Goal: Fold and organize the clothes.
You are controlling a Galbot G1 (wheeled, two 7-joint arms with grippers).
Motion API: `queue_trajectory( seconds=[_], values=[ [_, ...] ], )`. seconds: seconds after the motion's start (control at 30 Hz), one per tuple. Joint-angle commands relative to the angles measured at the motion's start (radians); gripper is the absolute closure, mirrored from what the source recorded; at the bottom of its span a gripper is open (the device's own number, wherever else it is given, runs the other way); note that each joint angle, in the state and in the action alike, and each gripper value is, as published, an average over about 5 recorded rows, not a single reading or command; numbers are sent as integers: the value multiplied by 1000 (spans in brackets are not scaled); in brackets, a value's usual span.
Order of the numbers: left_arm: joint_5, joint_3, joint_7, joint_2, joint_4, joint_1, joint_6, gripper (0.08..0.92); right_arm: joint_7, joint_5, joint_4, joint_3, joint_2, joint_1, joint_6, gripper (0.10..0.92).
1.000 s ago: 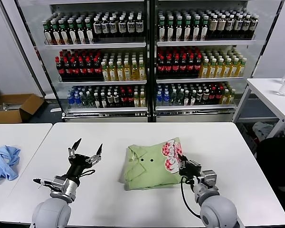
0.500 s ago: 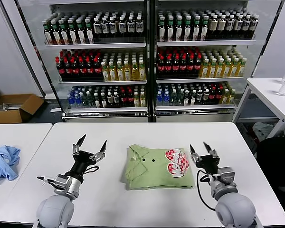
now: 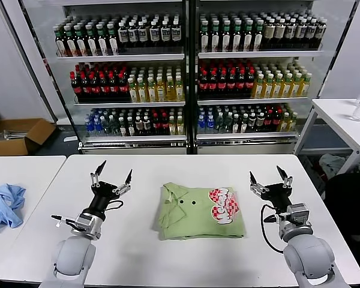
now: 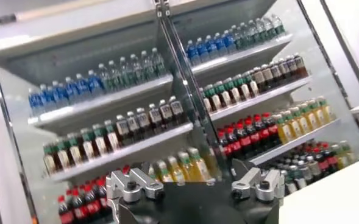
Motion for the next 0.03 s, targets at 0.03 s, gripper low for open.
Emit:
queue_trajectory(
  seconds=[0.03],
  values=[
    [43,3,30,0,53,-52,-119,177,-32,-42,-37,36,-5,0,58,203]
  ],
)
